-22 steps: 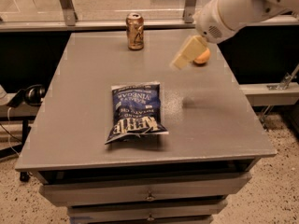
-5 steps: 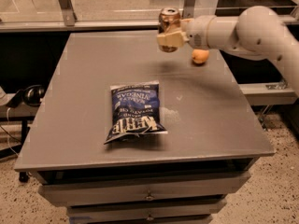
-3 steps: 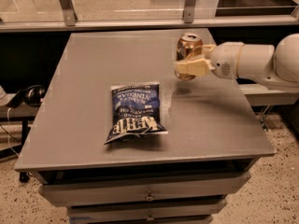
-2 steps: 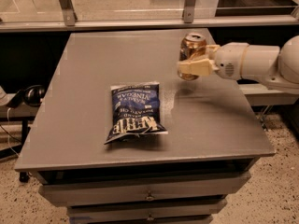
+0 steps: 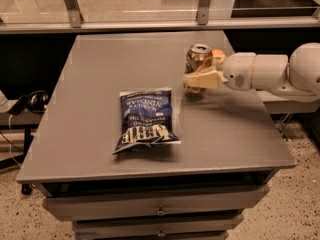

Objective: Move orange can near blue chip bag

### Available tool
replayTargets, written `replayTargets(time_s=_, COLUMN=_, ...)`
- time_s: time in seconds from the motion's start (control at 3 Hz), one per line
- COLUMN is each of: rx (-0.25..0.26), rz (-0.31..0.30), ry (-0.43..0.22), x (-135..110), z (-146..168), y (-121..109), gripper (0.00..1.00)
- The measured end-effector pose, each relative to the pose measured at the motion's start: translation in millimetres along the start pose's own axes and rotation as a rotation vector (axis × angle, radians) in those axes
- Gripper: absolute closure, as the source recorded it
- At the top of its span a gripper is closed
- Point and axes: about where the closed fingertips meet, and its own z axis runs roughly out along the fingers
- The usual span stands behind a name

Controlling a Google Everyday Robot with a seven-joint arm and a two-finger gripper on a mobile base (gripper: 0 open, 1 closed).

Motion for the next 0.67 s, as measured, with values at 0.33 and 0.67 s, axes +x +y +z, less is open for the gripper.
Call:
replayTargets(time_s=0.33, rx=-0.130, rz=-0.006, ry=0.002, x=13, z=7, y=26, gripper=1.00)
replayTargets(time_s=0.67, rx=-0.250, rz=-0.007, ry=-0.007, x=16, z=13, y=55, gripper=1.00)
